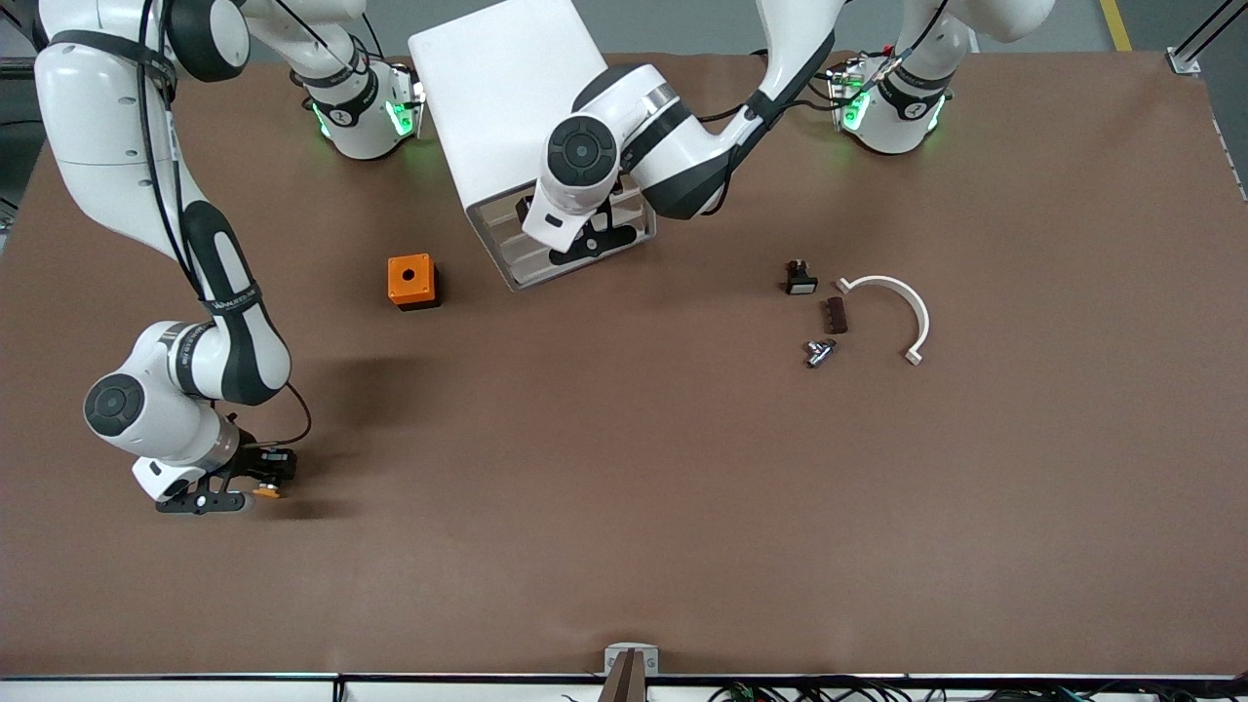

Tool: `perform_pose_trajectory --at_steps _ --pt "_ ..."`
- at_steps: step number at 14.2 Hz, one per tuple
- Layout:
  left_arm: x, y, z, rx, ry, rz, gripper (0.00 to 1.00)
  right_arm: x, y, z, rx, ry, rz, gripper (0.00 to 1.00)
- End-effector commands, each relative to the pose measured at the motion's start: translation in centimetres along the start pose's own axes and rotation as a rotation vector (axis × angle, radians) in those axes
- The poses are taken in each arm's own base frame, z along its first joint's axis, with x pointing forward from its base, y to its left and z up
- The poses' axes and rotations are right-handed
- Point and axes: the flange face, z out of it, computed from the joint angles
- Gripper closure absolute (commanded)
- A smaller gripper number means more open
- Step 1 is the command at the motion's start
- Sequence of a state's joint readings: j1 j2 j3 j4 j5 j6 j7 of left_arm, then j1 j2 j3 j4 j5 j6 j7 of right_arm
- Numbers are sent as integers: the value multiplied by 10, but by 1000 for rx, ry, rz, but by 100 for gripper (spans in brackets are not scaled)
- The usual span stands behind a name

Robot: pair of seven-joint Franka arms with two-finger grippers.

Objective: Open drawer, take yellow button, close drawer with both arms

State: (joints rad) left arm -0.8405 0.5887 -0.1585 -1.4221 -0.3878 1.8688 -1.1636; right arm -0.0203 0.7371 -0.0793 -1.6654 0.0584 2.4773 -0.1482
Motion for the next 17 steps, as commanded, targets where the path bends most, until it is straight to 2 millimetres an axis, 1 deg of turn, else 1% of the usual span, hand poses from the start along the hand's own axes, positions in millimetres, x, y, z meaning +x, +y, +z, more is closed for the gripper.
perform_pose_trajectory --at_steps 1,2,3,4,5,6,7,8,9,11,13,15,17 --pt "-20 1 4 -23 -72 -7 0 4 2 -16 0 -5 -13 0" --pt "-21 1 4 -23 -73 -8 0 2 0 -28 7 -39 -11 0" --pt "-19 0 5 -23 -74 -10 0 -1 -2 -51 18 -81 -10 0" --pt "-18 0 3 -25 -72 -12 0 -3 -3 -81 27 -110 -8 0" --pt "-14 -1 1 -27 -70 -16 0 -9 -3 -114 37 -149 4 0" --pt "-10 -2 -2 -32 -66 -21 0 -18 -4 -141 45 -182 10 0" --pt "-5 -4 -8 -37 -55 -28 0 -29 -11 -173 49 -198 36 0" --pt "3 -6 -16 -47 -48 -37 0 -39 -17 -197 50 -205 65 0" --pt "14 -9 -25 -60 -43 -55 0 -48 -24 -219 52 -201 68 0" --pt "35 -18 -46 -90 -32 -82 0 -68 -29 -252 56 -197 95 0" --pt "60 -30 -69 -119 -14 -116 0 -92 -33 -286 63 -172 89 0" --pt "85 -45 -93 -128 44 -139 0 -117 -36 -326 69 -133 80 0" --pt "114 -64 -114 -118 125 -159 0 -131 -32 -349 71 -144 76 0"
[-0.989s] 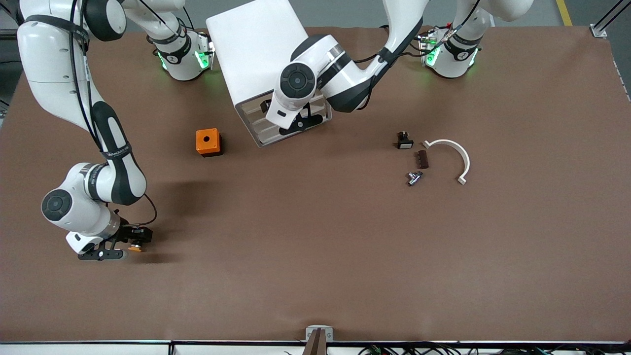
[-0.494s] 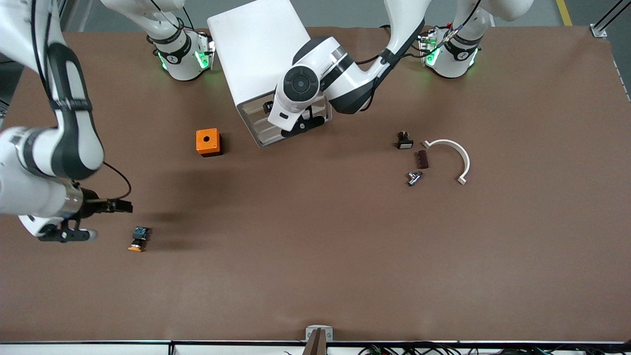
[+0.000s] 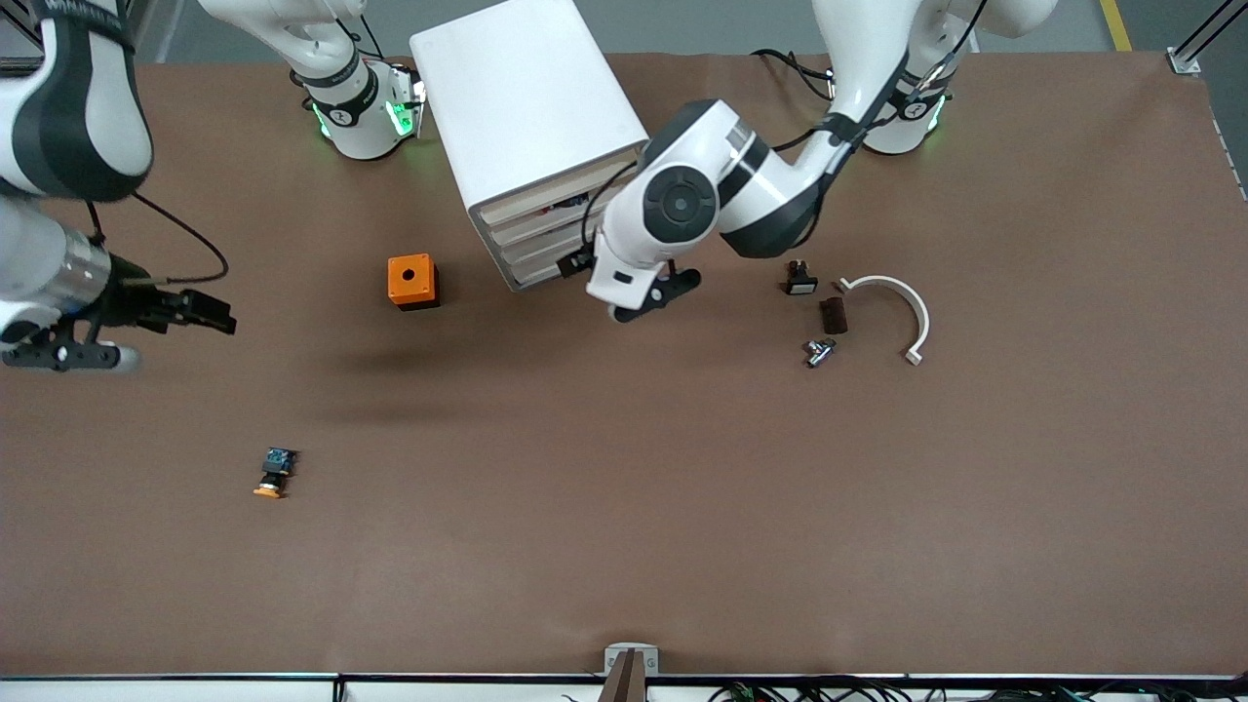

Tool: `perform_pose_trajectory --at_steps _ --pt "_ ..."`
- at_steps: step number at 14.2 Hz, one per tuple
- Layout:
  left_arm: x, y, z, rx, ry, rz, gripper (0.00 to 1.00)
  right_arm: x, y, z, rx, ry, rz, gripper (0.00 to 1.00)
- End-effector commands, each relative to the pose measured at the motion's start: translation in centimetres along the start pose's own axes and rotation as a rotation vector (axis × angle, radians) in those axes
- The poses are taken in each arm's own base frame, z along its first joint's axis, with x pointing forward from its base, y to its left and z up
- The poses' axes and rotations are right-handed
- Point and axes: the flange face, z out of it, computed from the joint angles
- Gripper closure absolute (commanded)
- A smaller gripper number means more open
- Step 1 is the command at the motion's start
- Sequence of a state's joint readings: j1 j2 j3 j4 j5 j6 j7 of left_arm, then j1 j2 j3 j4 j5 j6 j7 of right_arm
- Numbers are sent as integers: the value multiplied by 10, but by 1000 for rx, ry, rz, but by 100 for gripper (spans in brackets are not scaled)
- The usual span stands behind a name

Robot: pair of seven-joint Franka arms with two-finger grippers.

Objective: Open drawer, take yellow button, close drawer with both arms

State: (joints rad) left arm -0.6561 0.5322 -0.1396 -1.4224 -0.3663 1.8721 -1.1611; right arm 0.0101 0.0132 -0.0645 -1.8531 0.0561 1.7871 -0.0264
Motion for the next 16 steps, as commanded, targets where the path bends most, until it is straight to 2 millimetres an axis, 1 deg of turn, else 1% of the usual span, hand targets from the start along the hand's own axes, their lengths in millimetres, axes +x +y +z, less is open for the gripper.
perform_pose_trajectory --at_steps 1,3,4,5,6,7,8,9,10,11,13,14,15,16 --pt "31 -18 -31 4 106 -12 0 -32 2 -22 -18 5 3 0" --pt "67 -33 -50 22 195 -30 0 -32 4 -30 -72 4 -12 0" --pt "80 -40 -59 28 230 -39 0 -31 2 -35 -75 -4 -16 0" --pt "97 -48 -68 36 268 -51 0 -31 -3 -36 -76 -4 -22 0" --pt "109 -55 -78 40 297 -64 0 -30 -11 -37 -79 2 -32 0" --pt "122 -64 -88 36 308 -87 0 -29 -14 -46 -83 16 -40 0" --pt "135 -74 -99 29 313 -112 0 -27 -12 -50 -81 22 -32 0" --pt "143 -81 -108 20 315 -130 0 -27 -11 -49 -80 12 -24 0" --pt "152 -90 -124 2 324 -145 0 -25 -12 -56 -77 24 -27 0" --pt "162 -100 -132 -2 325 -139 0 -19 -12 -67 -78 40 -31 0" --pt "178 -123 -156 34 314 -19 0 -17 -7 -94 -81 19 -14 0" --pt "184 -142 -177 44 312 37 0 -19 -8 -107 -83 4 -13 0" --pt "191 -164 -195 67 297 67 0 -22 -7 -117 -81 -1 -12 0" --pt "197 -184 -211 82 285 103 0 -28 -9 -118 -70 -25 -10 0"
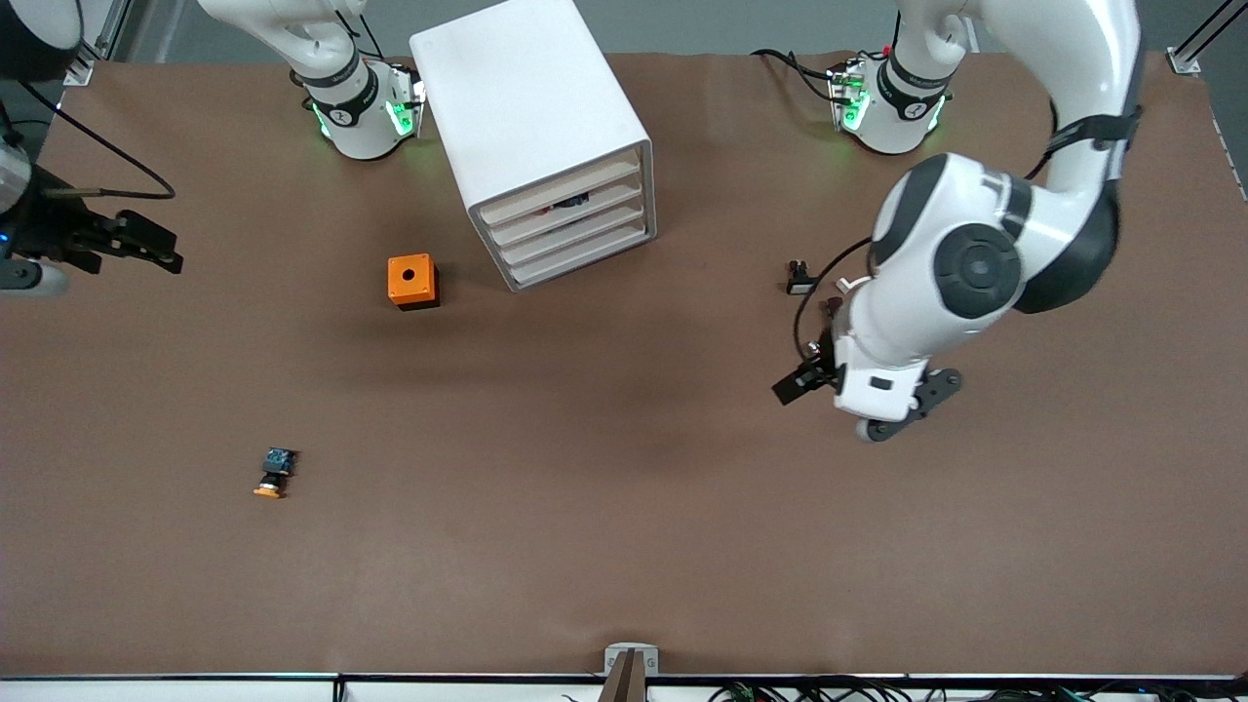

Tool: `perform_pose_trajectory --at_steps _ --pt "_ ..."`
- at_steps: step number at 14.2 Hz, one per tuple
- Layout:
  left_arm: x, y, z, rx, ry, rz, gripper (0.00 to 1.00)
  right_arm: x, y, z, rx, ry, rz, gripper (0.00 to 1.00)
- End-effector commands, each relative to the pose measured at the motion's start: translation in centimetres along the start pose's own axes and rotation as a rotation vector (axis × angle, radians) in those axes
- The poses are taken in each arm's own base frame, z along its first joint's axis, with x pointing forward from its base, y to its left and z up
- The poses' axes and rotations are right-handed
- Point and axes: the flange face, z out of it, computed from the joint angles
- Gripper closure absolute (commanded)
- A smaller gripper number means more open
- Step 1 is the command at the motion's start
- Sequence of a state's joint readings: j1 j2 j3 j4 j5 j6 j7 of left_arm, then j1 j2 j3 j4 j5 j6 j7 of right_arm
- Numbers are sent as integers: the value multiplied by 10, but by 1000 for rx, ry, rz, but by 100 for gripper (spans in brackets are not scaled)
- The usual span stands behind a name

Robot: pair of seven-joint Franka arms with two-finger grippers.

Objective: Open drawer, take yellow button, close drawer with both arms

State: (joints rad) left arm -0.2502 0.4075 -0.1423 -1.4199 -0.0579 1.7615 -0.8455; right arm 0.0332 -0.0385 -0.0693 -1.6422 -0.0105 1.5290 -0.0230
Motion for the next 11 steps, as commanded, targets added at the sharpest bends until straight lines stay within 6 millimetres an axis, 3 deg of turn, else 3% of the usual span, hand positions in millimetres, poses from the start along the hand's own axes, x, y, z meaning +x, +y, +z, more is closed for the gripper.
perform_pose_trajectory --at_steps 1,5,8,11 --pt "12 -54 -46 25 -6 111 0 -1 -1 -13 -5 -43 19 0" --pt "38 -132 -84 50 -37 211 0 -17 -10 -34 -15 -5 2 0" --pt "41 -168 -86 57 -45 252 0 -29 -5 -48 -1 19 11 0" --pt "41 -200 -92 46 -16 273 0 -40 4 -50 2 10 26 0"
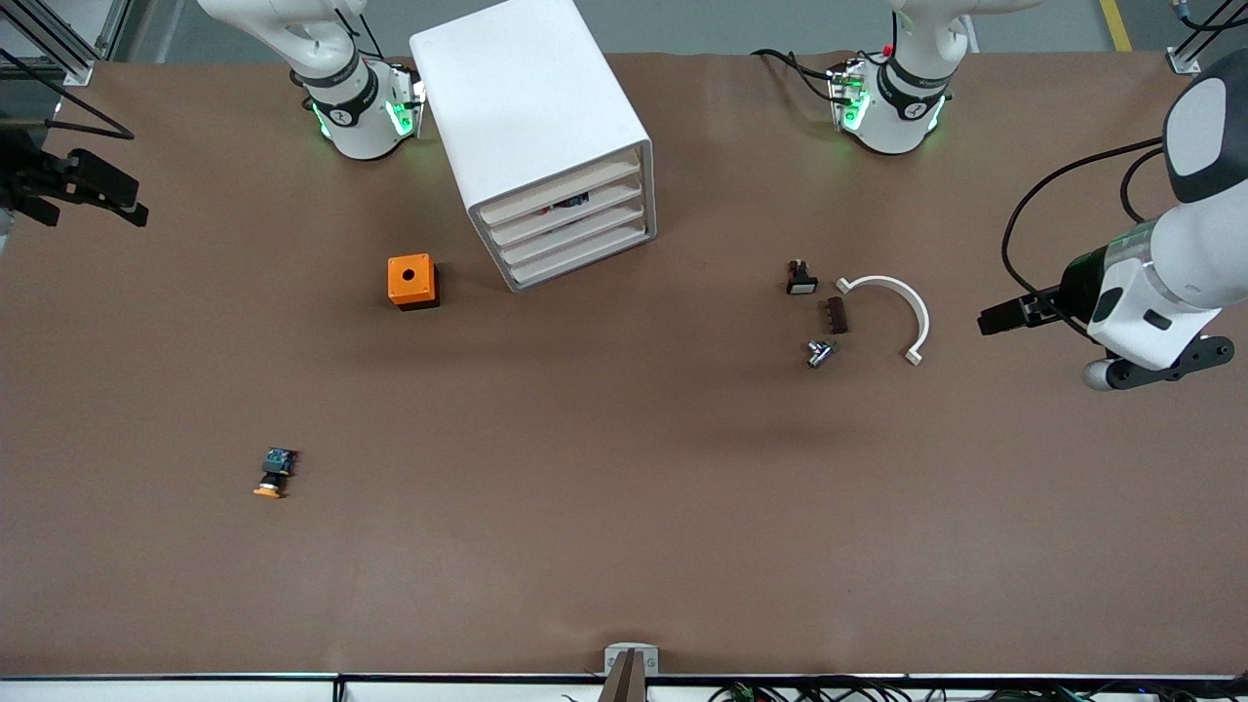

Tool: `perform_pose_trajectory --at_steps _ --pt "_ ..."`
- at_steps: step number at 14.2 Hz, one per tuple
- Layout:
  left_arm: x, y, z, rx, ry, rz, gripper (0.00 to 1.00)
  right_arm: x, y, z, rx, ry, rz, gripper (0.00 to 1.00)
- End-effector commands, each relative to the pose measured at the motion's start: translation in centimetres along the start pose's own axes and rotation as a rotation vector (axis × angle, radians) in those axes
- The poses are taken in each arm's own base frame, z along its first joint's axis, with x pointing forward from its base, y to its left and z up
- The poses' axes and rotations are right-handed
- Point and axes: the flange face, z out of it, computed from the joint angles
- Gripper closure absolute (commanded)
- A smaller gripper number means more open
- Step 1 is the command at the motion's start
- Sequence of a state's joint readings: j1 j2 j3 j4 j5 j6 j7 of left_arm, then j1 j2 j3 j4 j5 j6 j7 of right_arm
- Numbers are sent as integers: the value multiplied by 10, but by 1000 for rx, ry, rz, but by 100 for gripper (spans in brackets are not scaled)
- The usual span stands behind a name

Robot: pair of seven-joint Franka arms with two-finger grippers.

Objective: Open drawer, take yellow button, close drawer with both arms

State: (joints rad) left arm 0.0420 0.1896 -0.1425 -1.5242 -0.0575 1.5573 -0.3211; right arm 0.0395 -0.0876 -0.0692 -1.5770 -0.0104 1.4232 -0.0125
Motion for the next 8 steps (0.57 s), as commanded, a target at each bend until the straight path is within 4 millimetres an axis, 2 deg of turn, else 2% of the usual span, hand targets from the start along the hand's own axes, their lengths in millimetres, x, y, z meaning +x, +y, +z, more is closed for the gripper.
perform_pose_trajectory --at_steps 1,5,8 --pt "-23 -19 -1 19 48 42 0 -13 7 -2 0 -6 24 0" --pt "-48 -17 13 19 107 56 0 -21 8 1 3 -9 24 0" --pt "-53 -22 12 15 122 54 0 -26 17 5 6 -9 41 0"
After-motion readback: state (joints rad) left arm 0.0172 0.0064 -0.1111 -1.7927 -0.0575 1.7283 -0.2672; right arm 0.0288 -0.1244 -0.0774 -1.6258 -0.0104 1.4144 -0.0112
